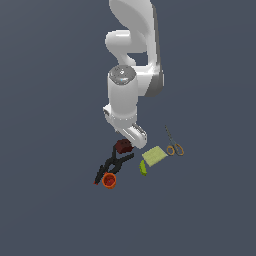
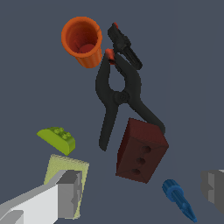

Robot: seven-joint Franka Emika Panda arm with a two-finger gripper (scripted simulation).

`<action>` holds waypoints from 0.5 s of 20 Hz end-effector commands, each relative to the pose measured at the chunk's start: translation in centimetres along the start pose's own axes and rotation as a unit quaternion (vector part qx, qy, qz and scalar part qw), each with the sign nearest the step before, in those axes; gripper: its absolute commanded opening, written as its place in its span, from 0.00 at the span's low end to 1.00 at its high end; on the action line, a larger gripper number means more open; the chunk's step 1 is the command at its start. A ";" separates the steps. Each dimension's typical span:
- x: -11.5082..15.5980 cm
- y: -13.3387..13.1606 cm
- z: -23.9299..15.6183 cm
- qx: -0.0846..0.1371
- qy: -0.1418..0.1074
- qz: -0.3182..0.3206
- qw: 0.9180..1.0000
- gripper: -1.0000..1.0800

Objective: Pick up a designated object from a clutter of objects.

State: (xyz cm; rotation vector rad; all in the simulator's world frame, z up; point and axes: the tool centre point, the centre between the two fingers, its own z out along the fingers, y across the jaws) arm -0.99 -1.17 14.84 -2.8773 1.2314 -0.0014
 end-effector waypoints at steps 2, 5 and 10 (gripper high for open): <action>-0.4 0.6 2.0 -0.001 0.001 0.044 0.999 0.96; -0.7 1.1 3.3 -0.003 0.001 0.074 0.997 0.96; -1.0 1.7 4.9 -0.004 0.002 0.110 0.994 0.96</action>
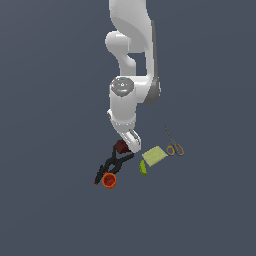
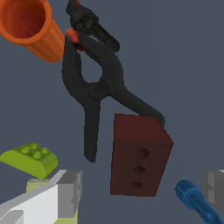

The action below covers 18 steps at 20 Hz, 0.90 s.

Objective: Pick up a designated object from a clutter of objects.

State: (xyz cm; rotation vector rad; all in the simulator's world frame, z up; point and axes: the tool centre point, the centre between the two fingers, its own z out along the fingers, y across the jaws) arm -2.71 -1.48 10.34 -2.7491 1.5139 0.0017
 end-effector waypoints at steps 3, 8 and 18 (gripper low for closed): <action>-0.2 0.4 1.0 -0.001 0.001 0.024 1.000 0.96; -0.2 0.6 1.4 -0.001 0.001 0.033 0.999 0.96; -0.3 0.7 3.7 -0.001 0.001 0.032 0.999 0.96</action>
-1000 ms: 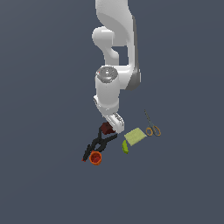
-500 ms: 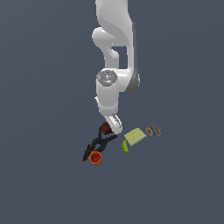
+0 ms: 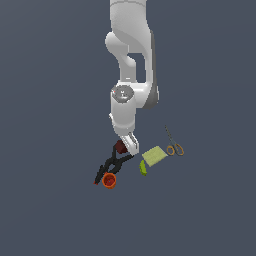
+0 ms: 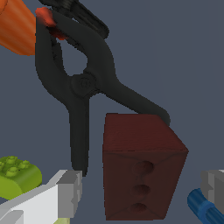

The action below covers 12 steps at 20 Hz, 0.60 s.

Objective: Pick up a designated object from a clutter of objects.

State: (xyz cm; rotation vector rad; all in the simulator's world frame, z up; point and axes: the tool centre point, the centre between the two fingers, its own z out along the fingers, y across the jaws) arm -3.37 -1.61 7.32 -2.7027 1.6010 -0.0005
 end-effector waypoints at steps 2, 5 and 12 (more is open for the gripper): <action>0.0 0.1 1.7 0.000 0.000 0.001 1.000 0.96; 0.0 0.1 2.7 0.000 0.000 0.001 1.000 0.96; 0.0 0.0 3.4 0.000 0.000 0.002 1.000 0.00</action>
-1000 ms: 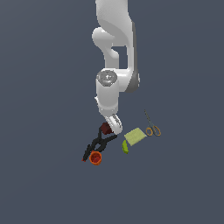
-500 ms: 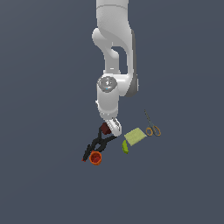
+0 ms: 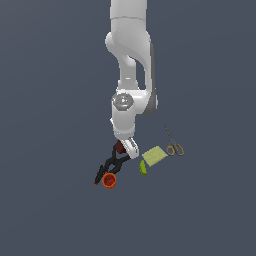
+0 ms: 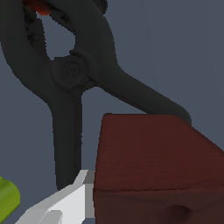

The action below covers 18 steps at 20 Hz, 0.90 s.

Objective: Pick up a designated object from a clutter of objects.

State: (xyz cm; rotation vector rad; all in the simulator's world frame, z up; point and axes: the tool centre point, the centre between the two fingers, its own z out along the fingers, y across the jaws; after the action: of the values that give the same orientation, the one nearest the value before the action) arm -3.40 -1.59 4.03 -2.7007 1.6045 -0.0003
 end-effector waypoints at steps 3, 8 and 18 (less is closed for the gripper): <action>0.0 0.0 0.1 0.000 0.000 0.000 1.000 0.00; 0.0 0.0 0.1 0.000 0.000 0.000 1.000 0.00; 0.2 0.6 -1.7 0.001 0.000 0.000 1.000 0.00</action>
State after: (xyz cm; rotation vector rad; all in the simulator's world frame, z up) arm -3.77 -1.94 5.14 -2.7015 1.6042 0.0016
